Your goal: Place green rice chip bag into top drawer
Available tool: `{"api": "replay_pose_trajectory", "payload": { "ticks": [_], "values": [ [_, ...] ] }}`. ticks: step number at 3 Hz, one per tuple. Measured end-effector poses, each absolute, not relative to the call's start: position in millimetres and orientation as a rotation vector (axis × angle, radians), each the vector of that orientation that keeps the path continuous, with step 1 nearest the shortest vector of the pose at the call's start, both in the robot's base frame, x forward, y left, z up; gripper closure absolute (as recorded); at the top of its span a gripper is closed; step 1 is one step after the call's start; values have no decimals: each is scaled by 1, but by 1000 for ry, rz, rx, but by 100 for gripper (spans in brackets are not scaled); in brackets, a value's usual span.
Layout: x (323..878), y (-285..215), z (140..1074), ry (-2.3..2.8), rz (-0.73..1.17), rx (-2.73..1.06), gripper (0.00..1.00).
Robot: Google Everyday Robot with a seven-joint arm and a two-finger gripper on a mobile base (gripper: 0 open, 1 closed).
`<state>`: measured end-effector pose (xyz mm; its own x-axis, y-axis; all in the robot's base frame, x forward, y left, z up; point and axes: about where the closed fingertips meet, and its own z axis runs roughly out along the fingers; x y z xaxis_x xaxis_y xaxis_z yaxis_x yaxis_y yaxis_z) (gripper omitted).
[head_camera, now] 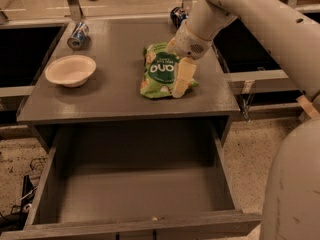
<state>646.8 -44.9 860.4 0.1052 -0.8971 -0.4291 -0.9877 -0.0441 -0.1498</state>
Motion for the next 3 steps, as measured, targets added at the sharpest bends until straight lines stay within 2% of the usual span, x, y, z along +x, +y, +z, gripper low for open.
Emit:
{"api": "replay_pose_trajectory", "payload": {
  "ticks": [1, 3],
  "values": [
    [670, -36, 861, 1832, 303, -1983, 0],
    [668, -36, 853, 1845, 310, -1969, 0]
  ]
}}
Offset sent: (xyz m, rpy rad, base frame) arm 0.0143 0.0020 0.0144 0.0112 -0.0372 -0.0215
